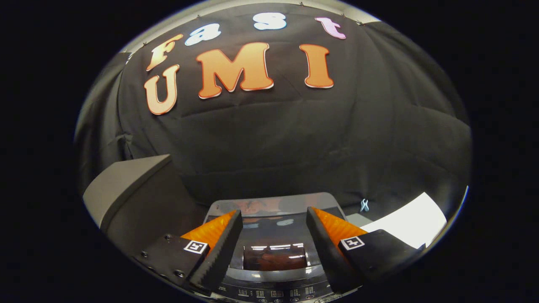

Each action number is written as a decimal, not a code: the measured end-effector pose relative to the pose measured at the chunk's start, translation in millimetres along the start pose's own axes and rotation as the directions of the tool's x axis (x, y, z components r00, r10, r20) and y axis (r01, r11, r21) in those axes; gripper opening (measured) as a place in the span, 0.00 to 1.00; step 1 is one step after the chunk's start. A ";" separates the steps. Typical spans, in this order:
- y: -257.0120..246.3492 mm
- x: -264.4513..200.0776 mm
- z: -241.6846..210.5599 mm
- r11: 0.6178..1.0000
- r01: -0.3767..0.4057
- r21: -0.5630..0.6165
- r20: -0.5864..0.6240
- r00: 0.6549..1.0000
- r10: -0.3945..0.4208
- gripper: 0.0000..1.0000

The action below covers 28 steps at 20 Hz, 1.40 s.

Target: Put the clothes into the washing machine and then close the washing machine lid.

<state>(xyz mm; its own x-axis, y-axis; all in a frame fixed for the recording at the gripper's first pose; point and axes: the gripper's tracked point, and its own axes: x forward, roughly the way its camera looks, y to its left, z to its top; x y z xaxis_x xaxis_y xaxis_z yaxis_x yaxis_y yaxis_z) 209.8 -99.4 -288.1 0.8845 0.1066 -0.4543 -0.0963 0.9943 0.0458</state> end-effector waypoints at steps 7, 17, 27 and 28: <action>18.0 -74.2 74.9 1.000 -0.011 -0.018 0.154 0.988 0.014 0.98; 15.1 -213.7 166.7 1.000 0.002 0.009 0.341 0.940 -0.005 0.98; -14.6 -313.2 195.5 0.998 0.065 0.006 0.430 0.901 -0.062 0.98; -15.7 -317.9 195.4 0.997 0.074 0.000 0.432 0.899 -0.067 0.98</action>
<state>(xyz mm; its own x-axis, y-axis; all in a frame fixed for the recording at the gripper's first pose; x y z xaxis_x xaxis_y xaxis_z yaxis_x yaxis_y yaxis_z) 19.3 -148.3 29.4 0.9992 0.0309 -0.0271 -0.0306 0.9995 0.0118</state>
